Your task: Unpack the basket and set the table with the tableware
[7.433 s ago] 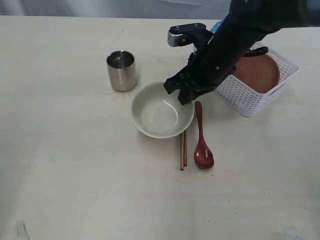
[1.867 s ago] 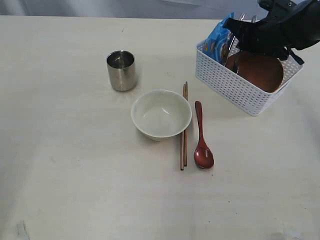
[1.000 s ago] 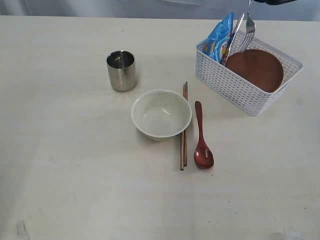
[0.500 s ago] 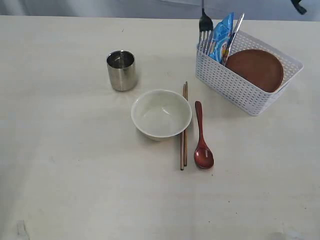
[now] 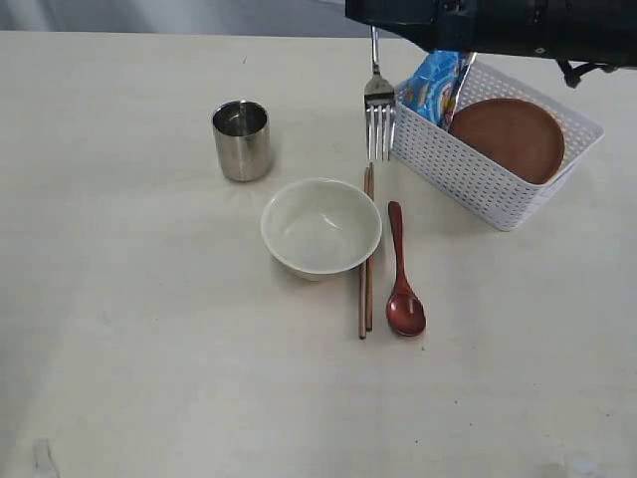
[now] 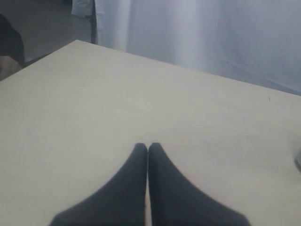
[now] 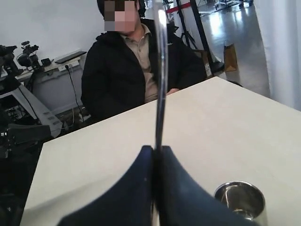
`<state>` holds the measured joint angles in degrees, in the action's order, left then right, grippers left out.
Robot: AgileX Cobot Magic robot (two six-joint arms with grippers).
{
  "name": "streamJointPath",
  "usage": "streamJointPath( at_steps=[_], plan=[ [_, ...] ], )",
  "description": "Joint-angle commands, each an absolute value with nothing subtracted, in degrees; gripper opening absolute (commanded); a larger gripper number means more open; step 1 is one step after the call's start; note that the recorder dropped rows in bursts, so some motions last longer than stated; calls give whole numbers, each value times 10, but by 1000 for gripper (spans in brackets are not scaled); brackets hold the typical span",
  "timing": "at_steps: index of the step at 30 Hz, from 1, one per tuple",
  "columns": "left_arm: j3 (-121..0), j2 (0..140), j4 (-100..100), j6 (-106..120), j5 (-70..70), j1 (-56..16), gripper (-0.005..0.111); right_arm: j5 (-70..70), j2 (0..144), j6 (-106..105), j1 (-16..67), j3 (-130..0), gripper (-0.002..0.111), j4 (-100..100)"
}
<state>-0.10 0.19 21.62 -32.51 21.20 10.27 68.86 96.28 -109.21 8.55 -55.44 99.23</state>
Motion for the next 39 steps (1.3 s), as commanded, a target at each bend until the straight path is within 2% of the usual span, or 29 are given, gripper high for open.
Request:
streamJointPath(
  at_steps=[1, 5, 8, 19, 24, 33, 39],
  plan=[
    [0, 0, 218, -321, 211, 99, 0, 700, 958, -1169, 113, -541, 0, 999],
    [0, 0, 248, -317, 159, 99, 0, 700, 958, -1200, 141, -538, 0, 998],
    [0, 0, 184, -365, 47, 99, 0, 700, 959, -1202, 158, -538, 0, 995],
    [0, 0, 194, -344, -298, 99, 0, 700, 997, -1216, 203, -479, 0, 999],
    [0, 0, 194, -344, -341, 99, 0, 700, 998, -1216, 219, -479, 0, 999],
    [-6, 9, 181, -386, -337, 99, 0, 700, 998, -1215, 219, -479, 0, 999],
    [-96, 183, 259, -460, -336, 99, 0, 700, 998, -1215, 219, -479, 0, 999]
  ],
)
